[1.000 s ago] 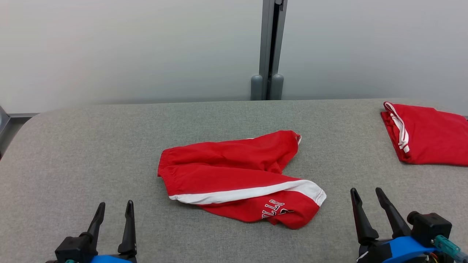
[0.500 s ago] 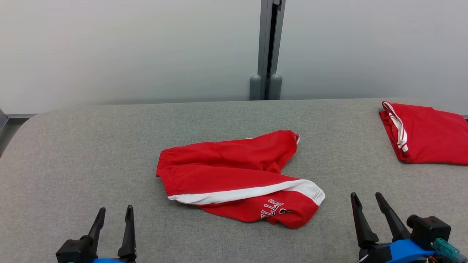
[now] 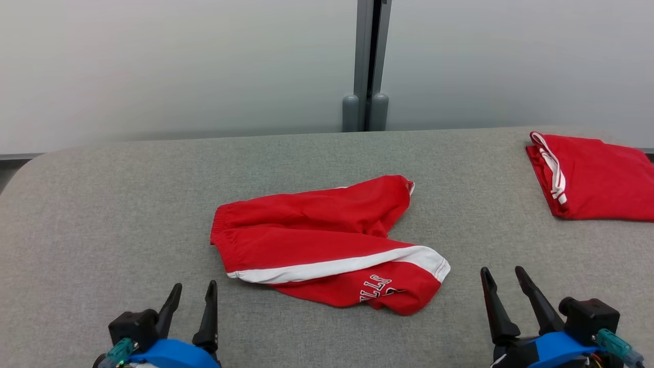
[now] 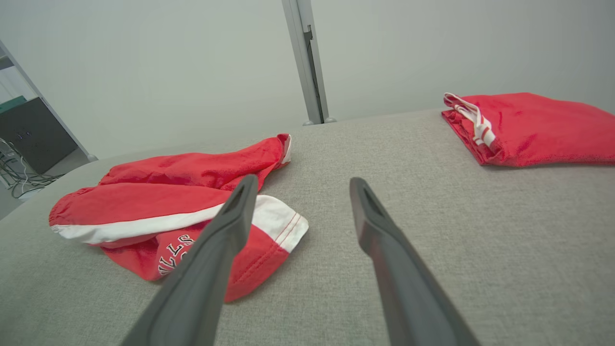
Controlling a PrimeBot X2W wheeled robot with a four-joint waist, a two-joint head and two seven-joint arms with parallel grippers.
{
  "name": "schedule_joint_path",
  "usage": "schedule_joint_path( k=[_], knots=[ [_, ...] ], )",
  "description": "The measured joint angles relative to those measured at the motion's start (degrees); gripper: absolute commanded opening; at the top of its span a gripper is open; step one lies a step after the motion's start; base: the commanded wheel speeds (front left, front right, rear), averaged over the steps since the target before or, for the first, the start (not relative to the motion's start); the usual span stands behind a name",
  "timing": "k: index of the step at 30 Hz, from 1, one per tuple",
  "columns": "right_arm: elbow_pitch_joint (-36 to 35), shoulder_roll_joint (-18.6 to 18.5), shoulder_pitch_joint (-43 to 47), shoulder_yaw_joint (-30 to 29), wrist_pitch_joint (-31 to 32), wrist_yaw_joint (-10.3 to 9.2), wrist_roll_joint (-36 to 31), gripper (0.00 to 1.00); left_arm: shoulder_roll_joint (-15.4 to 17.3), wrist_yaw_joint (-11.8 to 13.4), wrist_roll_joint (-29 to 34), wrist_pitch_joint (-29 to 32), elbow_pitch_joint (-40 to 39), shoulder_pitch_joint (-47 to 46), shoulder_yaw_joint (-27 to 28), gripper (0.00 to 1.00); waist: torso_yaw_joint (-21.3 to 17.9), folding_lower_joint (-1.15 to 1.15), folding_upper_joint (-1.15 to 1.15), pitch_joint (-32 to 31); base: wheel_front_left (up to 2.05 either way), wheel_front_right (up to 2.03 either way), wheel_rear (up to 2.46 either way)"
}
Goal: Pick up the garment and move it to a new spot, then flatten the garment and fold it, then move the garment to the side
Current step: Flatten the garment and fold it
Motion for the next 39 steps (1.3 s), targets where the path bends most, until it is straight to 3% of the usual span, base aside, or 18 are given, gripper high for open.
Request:
schedule_joint_path(
  k=[6, 12, 18, 19, 21, 31, 39],
  knots=[
    [0.32, 0.00, -3.12, 3.00, 0.43, 0.00, -0.16, 1.00, -3.55, -1.72, -5.36, 5.02, 7.11, -6.61, -0.62, 1.00, -1.83, 0.01, 0.00, 2.66, 0.00, 0.00, 0.00],
    [1.31, 0.01, -4.72, 5.11, -0.12, 0.00, 0.10, 1.00, -3.82, -2.48, -7.54, 7.54, 13.15, -10.71, -1.75, 1.00, -3.41, 0.01, 0.00, 4.41, 0.00, 0.00, 0.00],
    [2.43, 0.00, -5.36, 5.87, -0.53, 0.00, 0.34, 1.00, -3.63, -2.98, -8.29, 6.25, 15.79, -12.82, -2.52, 1.00, -4.12, 0.01, 0.00, 5.24, 0.00, 0.00, 0.00],
    [2.43, 0.00, -5.36, 5.87, -0.53, 0.00, 0.34, 1.00, -3.63, -2.98, -8.29, 6.25, 15.79, -12.82, -2.52, 0.59, -4.12, 0.01, 0.00, 5.24, 0.00, 0.00, 0.00],
    [2.97, 0.00, -6.15, 6.12, -0.30, 0.00, 0.32, 1.00, -3.47, -3.01, -8.50, 5.34, 16.45, -13.50, -3.58, 0.00, -4.11, 0.00, 0.00, 5.54, 0.00, 0.00, 0.00],
    [13.72, -0.04, -16.24, 4.95, 14.48, 0.00, 3.52, 1.00, -3.56, -3.03, -9.16, 2.96, 16.66, -15.18, -6.50, 0.00, -2.72, 0.00, 0.00, 7.43, 0.00, 0.00, 0.00],
    [21.02, 0.00, -20.20, 5.53, 17.49, 0.00, 10.60, 1.00, -3.44, -3.04, -10.04, 2.22, 17.08, -15.69, -9.22, 0.00, -0.11, 0.00, 0.01, 8.65, 0.00, 0.00, 0.00]
  ],
)
